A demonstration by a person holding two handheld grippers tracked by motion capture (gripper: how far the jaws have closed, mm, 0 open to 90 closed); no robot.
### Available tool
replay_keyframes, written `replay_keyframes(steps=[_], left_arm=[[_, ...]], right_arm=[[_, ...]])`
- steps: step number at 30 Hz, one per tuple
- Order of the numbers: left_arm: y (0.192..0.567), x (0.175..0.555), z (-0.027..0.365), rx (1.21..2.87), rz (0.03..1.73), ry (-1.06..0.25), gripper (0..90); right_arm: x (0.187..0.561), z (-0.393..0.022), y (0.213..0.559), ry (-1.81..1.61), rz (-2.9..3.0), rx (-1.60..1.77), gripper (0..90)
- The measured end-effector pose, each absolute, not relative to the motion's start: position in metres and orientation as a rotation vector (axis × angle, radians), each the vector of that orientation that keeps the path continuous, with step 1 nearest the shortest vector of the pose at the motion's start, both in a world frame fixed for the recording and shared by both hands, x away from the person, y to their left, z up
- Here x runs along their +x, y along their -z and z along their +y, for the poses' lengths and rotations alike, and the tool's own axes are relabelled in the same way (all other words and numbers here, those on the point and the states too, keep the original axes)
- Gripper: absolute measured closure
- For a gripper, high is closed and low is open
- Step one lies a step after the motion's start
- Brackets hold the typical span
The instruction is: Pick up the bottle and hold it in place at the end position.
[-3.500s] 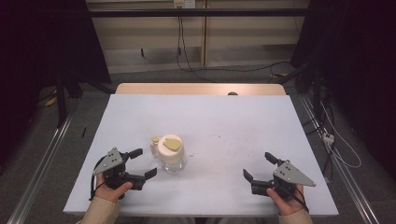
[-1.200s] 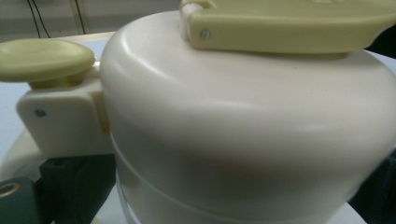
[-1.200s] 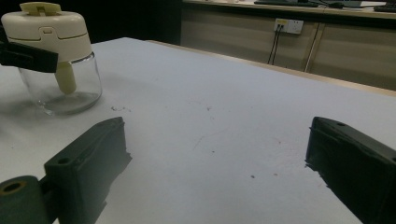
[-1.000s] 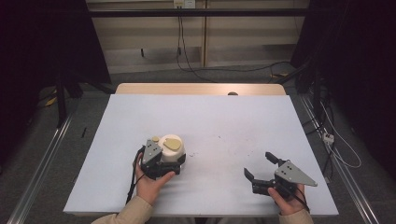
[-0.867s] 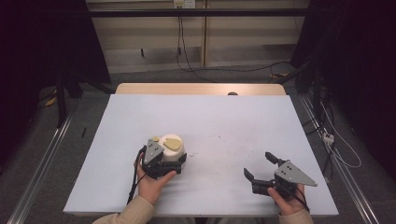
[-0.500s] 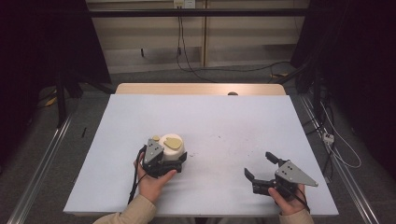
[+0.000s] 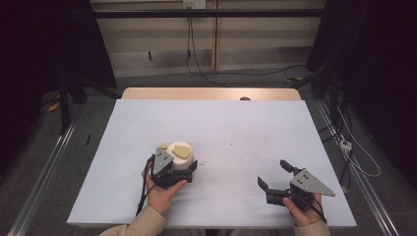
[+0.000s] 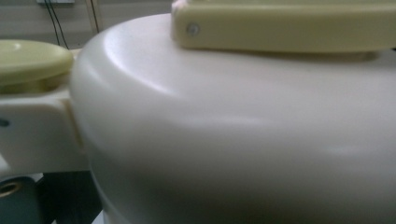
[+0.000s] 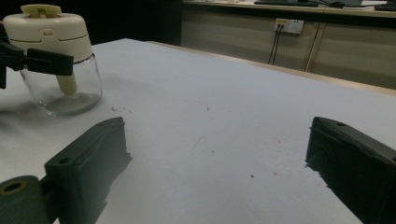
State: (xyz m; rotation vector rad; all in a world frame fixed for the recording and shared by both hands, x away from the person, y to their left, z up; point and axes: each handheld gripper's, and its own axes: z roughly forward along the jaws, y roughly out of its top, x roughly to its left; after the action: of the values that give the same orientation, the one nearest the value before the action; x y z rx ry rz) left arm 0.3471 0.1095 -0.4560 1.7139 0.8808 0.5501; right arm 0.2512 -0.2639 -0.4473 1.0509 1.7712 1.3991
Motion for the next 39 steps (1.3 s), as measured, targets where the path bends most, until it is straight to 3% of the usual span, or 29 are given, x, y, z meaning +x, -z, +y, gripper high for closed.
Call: replay_keyframes(steps=[39], left_arm=[[0.439, 0.364, 0.117, 1.681, 0.843, -0.523, 5.5]], right_arm=[[0.252, -0.264, 0.446, -1.409, 1.759, 1.047, 4.7]])
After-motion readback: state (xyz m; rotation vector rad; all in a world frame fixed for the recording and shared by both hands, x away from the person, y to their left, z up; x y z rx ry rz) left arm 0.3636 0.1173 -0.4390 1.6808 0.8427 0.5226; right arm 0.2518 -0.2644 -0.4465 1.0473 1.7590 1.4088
